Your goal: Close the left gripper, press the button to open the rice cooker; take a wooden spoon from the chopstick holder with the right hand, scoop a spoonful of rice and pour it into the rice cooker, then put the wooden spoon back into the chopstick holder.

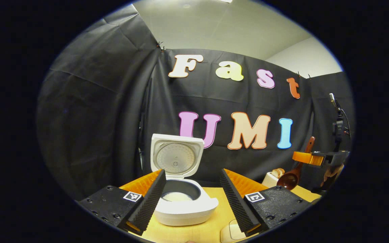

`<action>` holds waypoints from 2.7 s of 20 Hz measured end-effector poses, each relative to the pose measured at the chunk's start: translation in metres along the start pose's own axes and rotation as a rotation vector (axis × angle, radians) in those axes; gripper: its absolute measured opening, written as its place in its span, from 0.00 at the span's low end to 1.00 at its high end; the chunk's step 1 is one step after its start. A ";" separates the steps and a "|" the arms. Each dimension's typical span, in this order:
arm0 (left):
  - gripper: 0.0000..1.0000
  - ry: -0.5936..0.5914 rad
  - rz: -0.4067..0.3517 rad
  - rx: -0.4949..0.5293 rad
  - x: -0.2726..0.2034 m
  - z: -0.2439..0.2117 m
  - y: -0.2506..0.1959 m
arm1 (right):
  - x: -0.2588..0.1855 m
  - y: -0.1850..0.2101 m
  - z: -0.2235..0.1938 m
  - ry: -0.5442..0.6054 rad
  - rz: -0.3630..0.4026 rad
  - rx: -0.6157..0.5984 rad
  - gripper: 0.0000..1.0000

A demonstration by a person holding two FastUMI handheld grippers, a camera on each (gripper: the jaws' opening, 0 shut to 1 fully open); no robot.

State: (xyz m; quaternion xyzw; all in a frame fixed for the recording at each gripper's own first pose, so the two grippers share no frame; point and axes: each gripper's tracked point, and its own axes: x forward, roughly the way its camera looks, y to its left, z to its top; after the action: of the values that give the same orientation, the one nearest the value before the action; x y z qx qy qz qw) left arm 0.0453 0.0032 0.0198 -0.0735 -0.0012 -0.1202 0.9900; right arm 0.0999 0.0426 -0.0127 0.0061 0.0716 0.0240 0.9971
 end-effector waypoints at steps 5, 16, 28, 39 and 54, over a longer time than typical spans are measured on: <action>0.92 -0.008 -0.047 0.010 0.014 0.004 -0.037 | -0.027 -0.077 -0.013 0.019 -0.120 0.024 0.08; 0.95 0.018 -0.101 0.037 0.023 -0.005 -0.092 | -0.077 -0.183 -0.097 0.138 -0.290 0.117 0.08; 0.95 0.036 -0.116 0.071 0.026 -0.010 -0.117 | -0.105 -0.210 -0.220 0.351 -0.347 0.241 0.10; 0.95 0.027 -0.101 0.089 0.024 -0.006 -0.114 | -0.109 -0.225 -0.261 0.425 -0.387 0.249 0.19; 0.92 0.013 -0.081 0.060 0.029 -0.001 -0.096 | -0.116 -0.218 -0.128 0.152 -0.369 0.090 0.96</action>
State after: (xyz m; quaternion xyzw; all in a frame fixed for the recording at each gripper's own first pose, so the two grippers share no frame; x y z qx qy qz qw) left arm 0.0504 -0.0955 0.0334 -0.0427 -0.0015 -0.1604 0.9861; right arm -0.0225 -0.1800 -0.1260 0.0358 0.1476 -0.1618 0.9751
